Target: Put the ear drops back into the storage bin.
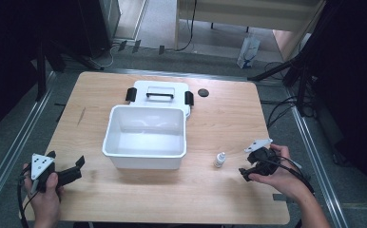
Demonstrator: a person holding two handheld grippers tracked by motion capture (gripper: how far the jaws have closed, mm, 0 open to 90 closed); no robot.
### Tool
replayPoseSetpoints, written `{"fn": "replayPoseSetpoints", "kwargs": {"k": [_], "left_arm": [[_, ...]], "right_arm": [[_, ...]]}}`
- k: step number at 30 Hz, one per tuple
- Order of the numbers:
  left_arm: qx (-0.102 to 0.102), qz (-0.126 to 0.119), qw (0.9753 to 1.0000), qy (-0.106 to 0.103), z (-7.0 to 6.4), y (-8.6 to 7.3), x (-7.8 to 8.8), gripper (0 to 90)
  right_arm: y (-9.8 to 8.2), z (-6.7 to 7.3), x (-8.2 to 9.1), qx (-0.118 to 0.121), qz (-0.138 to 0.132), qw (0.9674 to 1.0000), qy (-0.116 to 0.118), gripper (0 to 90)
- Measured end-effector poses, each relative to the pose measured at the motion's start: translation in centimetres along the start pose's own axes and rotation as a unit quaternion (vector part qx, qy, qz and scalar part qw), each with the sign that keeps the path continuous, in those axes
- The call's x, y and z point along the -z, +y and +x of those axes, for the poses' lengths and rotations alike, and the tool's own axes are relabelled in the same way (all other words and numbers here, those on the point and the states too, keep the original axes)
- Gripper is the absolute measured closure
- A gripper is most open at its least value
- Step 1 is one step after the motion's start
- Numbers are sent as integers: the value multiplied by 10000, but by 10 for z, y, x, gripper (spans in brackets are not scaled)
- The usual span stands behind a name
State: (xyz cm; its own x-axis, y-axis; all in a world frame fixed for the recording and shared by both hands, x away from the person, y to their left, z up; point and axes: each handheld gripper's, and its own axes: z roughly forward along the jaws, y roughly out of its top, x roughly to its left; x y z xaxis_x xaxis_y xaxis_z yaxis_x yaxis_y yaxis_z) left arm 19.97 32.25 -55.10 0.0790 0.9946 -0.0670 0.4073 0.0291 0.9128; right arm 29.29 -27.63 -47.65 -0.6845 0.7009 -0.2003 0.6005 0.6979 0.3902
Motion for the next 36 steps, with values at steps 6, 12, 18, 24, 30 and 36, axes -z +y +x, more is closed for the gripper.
{"fn": "replayPoseSetpoints", "kwargs": {"k": [6,12,18,24,30,36], "left_arm": [[-22,9,10000,0,0,0,0,0],[-53,11,10000,-8,-1,0,0,0],[-61,22,10000,-15,-1,0,0,0],[-56,24,10000,-10,-1,0,0,0],[-61,46,10000,-12,-1,0,0,0],[-59,50,10000,-12,-1,0,-1,0]], "right_arm": [[20,2,3,587,461,9971,138,186],[37,4,6,962,944,9907,182,179],[53,7,12,1072,1087,9880,244,178],[67,11,14,1199,1214,9848,342,183],[79,14,15,1256,1292,9828,413,183],[92,22,16,1256,1211,9829,591,234]]}}
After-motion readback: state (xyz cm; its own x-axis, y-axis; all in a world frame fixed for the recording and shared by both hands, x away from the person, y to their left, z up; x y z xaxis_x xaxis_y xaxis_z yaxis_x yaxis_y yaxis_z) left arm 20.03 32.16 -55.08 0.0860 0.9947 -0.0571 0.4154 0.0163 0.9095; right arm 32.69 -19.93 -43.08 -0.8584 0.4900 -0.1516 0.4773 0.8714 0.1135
